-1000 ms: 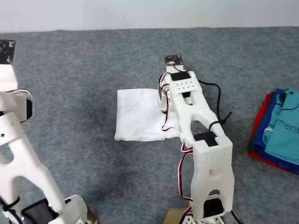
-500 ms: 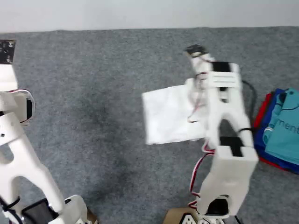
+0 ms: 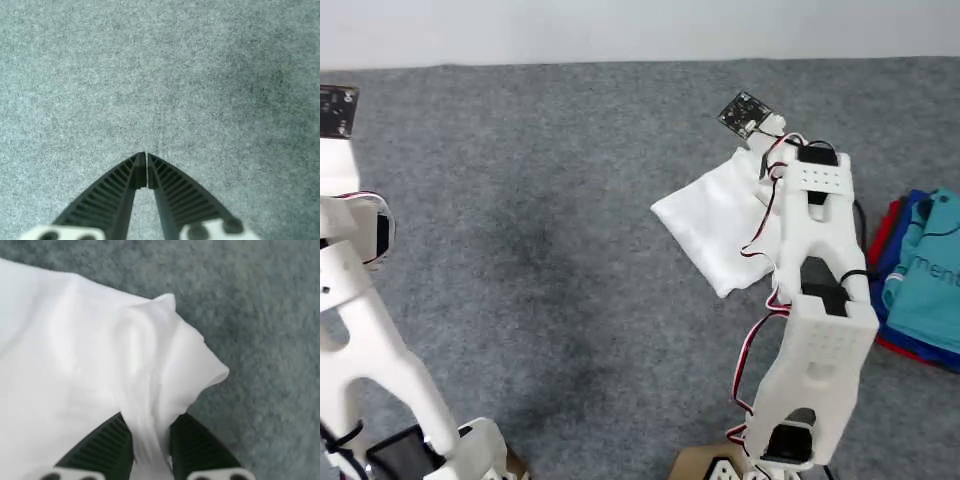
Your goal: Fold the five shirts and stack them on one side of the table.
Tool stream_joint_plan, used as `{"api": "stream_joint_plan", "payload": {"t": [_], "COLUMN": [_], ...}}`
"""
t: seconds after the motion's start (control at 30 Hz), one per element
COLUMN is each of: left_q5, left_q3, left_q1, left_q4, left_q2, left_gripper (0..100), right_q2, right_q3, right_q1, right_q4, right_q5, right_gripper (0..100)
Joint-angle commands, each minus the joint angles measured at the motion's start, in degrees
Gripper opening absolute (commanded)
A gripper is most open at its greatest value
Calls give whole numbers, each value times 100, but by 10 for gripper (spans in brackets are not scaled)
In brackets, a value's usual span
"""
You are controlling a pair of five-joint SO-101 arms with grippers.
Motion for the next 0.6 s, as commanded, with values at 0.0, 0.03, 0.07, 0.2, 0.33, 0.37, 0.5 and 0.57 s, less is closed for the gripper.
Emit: {"api": "stream_joint_plan", "payload": {"t": [0.0, 0.03, 0.07, 0.2, 0.33, 0.37, 0.5, 0.57], "left_q5": [-53, -53, -53, -53, -53, -53, -53, -53], "left_q3": [-31, -31, -31, -31, -31, -31, -31, -31], "left_q1": [-44, -44, -44, -44, -35, -35, -18, -18], "left_q4": [105, 105, 105, 105, 105, 105, 105, 105], "left_q2": [-176, -176, -176, -176, -176, -176, -176, -176], "left_gripper": [6, 6, 6, 6, 6, 6, 6, 6], "right_q2": [-207, -312, -435, -989, -1446, -1525, -1815, -1938], "right_q3": [-149, -149, -149, -141, -141, -141, -141, -141], "right_q1": [145, 180, 242, 330, 251, 207, 92, 40], "right_q4": [-145, -145, -127, 136, 875, 1086, 2123, 2668], "right_q5": [-1029, -1486, -1952, -3736, -4809, -5002, -5741, -6224], "right_gripper": [155, 187, 214, 266, 285, 288, 288, 288]}}
